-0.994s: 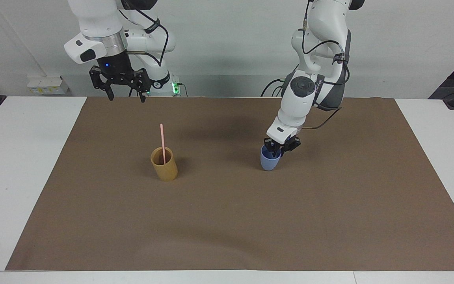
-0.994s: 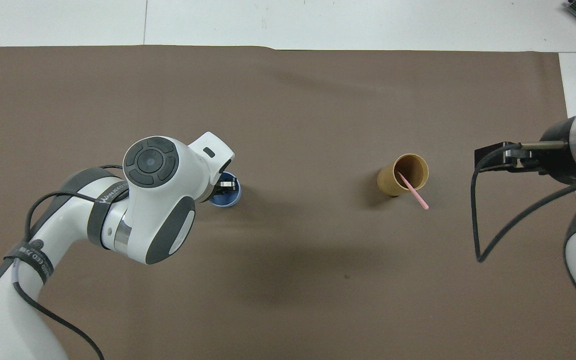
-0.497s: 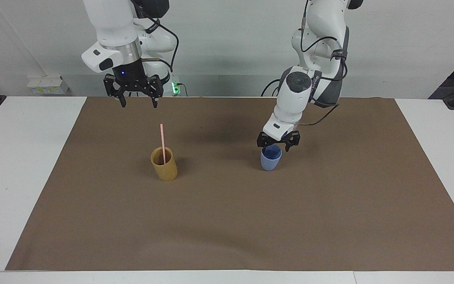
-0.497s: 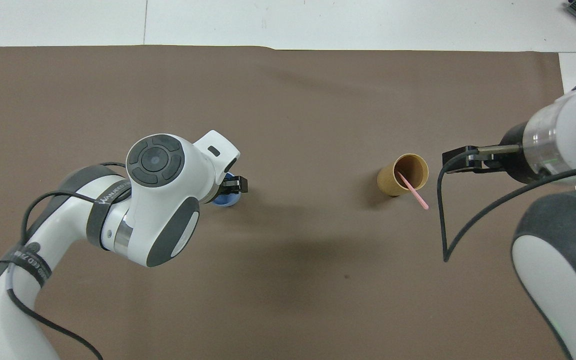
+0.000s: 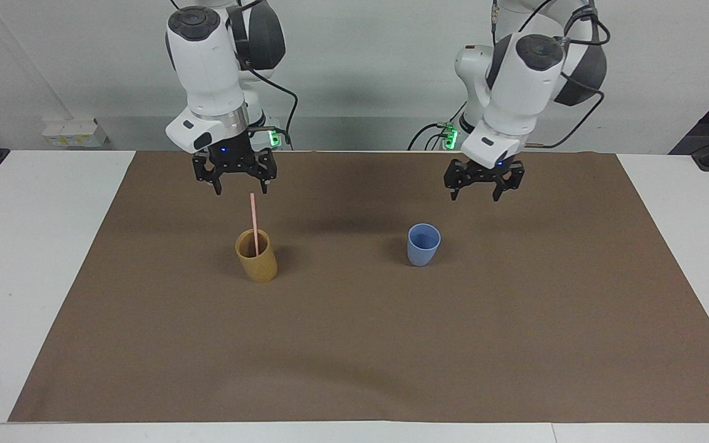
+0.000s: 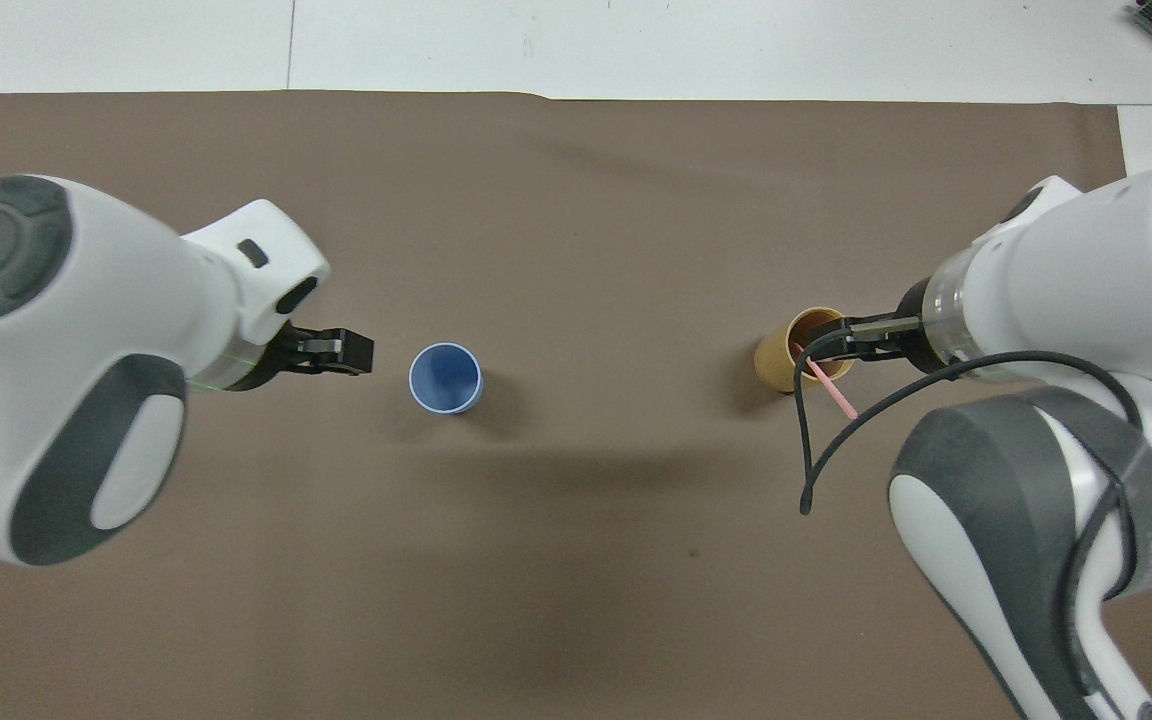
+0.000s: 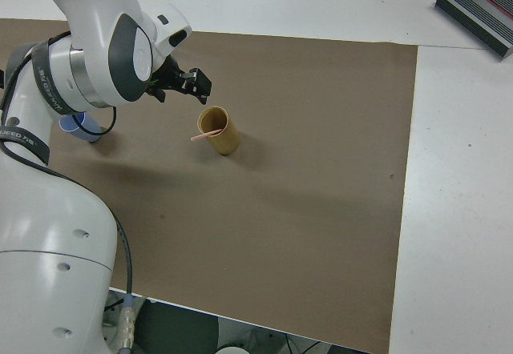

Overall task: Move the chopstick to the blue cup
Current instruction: 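Release the blue cup with the left gripper while the right gripper reaches the stick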

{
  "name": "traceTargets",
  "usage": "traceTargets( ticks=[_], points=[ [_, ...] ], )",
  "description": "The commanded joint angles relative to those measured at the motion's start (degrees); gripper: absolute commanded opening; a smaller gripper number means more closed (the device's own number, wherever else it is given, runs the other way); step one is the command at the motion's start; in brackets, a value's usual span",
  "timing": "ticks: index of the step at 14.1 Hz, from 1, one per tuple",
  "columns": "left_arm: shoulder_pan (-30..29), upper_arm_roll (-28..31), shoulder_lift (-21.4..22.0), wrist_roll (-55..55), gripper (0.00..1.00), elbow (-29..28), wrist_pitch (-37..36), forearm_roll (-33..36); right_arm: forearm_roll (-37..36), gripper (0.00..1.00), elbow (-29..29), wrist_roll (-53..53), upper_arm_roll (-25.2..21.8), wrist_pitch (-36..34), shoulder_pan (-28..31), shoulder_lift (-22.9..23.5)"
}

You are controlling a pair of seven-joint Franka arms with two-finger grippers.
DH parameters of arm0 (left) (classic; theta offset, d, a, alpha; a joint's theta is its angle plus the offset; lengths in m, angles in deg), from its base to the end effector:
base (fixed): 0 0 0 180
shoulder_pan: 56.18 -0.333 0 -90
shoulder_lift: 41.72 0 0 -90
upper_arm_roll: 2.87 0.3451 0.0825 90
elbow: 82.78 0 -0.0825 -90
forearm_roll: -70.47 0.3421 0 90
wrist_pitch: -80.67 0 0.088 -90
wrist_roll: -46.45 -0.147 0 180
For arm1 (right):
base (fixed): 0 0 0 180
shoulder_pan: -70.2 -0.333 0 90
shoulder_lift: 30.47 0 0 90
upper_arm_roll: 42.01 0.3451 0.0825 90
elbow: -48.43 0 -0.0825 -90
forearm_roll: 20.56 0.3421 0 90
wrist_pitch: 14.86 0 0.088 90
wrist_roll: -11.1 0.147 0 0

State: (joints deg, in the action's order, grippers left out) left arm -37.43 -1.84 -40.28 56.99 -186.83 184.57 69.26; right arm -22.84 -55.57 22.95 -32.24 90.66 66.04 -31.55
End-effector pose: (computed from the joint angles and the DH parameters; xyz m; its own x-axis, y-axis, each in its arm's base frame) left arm 0.4917 -0.1597 0.5409 0.9926 -0.1199 0.0182 -0.1204 -0.9924 0.0248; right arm 0.5081 0.1219 0.5406 0.9975 0.0469 0.0525 0.0453 -0.9985 0.0319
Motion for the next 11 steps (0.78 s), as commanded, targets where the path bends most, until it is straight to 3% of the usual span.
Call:
traceTargets(
  ticks=[1, 4, 8, 11],
  points=[
    [-9.0, -0.2, 1.2, -12.4, 1.00, 0.2, -2.7, 0.0, 1.0, 1.00, -7.3, 0.0, 0.0, 5.0, 0.4, -3.6],
    [-14.8, -0.2, 1.4, -19.1, 1.00, 2.6, -4.7, 0.4, 1.0, 1.00, -12.0, 0.0, 0.0, 10.0, 0.6, -4.5],
    [-15.9, -0.2, 1.2, -19.2, 1.00, 6.0, -7.7, 0.7, 1.1, 0.95, -16.4, 0.1, 0.0, 14.4, 0.6, -5.1],
    [-16.1, -0.1, 1.2, -19.2, 1.00, 7.2, -8.8, 0.8, 1.5, 0.85, -17.9, 0.3, -0.1, 15.3, 1.1, -5.3]
  ],
)
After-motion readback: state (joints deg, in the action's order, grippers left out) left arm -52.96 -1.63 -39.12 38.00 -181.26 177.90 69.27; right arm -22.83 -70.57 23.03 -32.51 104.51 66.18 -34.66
